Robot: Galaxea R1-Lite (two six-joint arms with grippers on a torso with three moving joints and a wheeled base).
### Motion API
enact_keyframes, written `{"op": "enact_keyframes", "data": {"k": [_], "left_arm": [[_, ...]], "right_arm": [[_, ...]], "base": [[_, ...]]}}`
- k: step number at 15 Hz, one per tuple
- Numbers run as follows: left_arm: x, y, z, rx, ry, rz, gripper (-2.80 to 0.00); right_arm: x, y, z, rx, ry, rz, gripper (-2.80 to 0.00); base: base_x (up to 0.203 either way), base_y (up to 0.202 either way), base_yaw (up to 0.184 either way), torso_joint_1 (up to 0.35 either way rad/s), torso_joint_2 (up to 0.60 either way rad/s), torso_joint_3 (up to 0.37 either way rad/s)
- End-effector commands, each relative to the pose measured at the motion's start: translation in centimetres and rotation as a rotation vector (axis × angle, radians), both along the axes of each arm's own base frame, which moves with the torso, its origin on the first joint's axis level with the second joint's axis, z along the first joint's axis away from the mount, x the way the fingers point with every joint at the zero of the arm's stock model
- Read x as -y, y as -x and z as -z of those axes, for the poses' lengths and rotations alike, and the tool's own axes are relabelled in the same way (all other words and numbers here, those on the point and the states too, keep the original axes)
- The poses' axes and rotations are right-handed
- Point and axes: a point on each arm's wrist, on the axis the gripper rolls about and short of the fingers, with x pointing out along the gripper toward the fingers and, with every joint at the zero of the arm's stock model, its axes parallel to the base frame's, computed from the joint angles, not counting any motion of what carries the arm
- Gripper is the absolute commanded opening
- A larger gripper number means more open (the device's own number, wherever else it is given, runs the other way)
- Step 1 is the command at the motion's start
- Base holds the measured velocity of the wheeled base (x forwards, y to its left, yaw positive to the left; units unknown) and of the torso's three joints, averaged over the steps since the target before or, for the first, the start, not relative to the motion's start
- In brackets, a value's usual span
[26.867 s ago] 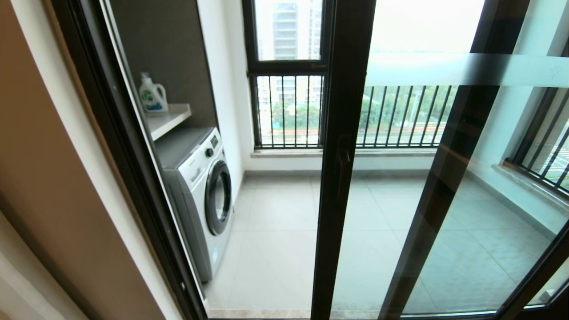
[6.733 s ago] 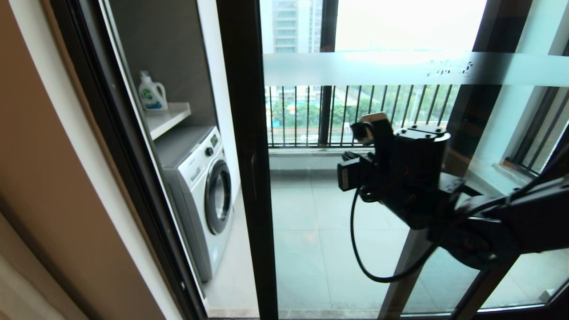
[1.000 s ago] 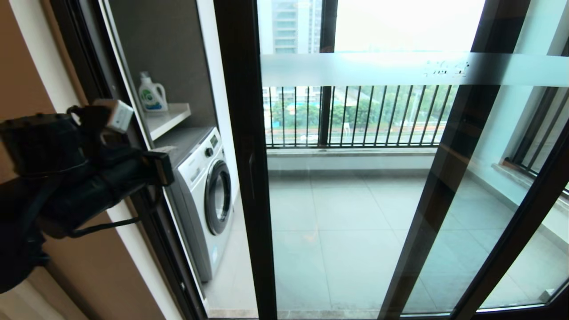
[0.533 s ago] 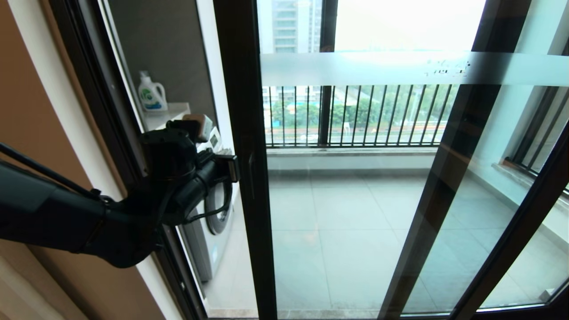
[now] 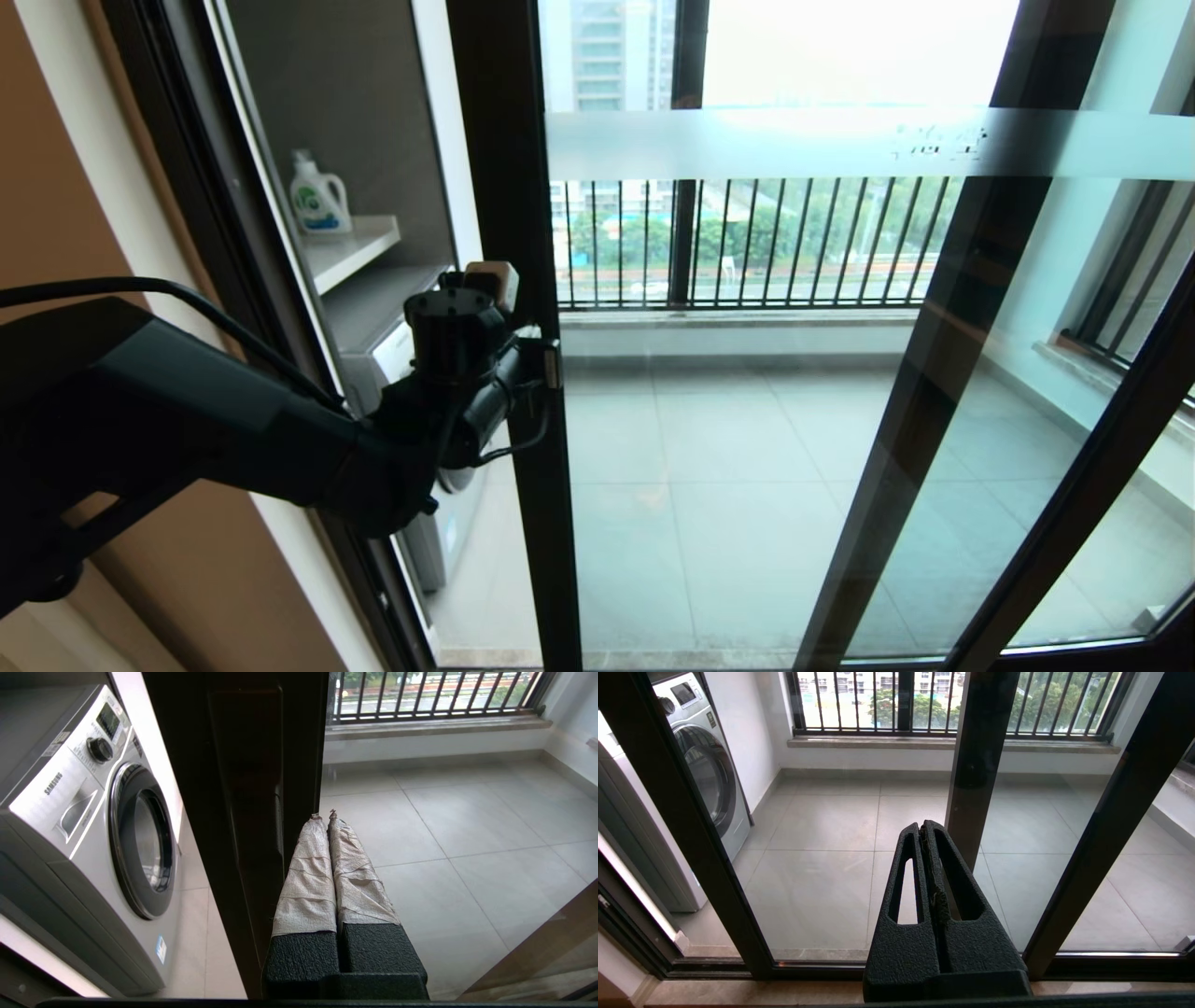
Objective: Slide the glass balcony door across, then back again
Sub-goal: Close the slid door
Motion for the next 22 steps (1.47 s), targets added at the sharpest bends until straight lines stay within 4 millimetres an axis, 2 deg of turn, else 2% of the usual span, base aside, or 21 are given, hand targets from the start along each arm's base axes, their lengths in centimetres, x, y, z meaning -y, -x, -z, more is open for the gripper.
{"op": "enact_keyframes", "data": {"k": [1, 6, 9, 18, 22], "left_arm": [[0.7, -1.0, 1.2, -0.011, -0.004, -0.004, -2.80], [1.2, -2.0, 3.3, -0.044, -0.024, -0.008, -2.80], [0.2, -3.0, 4.5, -0.067, -0.037, -0.042, -2.80], [-3.6, -4.5, 4.1, -0.065, -0.041, -0.148, -2.80], [-4.8, -4.1, 4.6, -0.089, -0.050, -0.171, -2.80]], "right_arm": [[0.0, -0.1, 0.3, -0.013, 0.001, -0.001, -2.80], [0.0, -0.1, 0.3, -0.013, 0.001, -0.001, -2.80], [0.0, -0.1, 0.3, -0.013, 0.001, -0.001, -2.80], [0.0, -0.1, 0.3, -0.013, 0.001, -0.001, -2.80], [0.0, -0.1, 0.3, -0.013, 0.001, -0.001, -2.80]], "base": [[0.000, 0.000, 0.000, 0.000, 0.00, 0.000], [0.000, 0.000, 0.000, 0.000, 0.00, 0.000], [0.000, 0.000, 0.000, 0.000, 0.00, 0.000], [0.000, 0.000, 0.000, 0.000, 0.00, 0.000], [0.000, 0.000, 0.000, 0.000, 0.00, 0.000]]}}
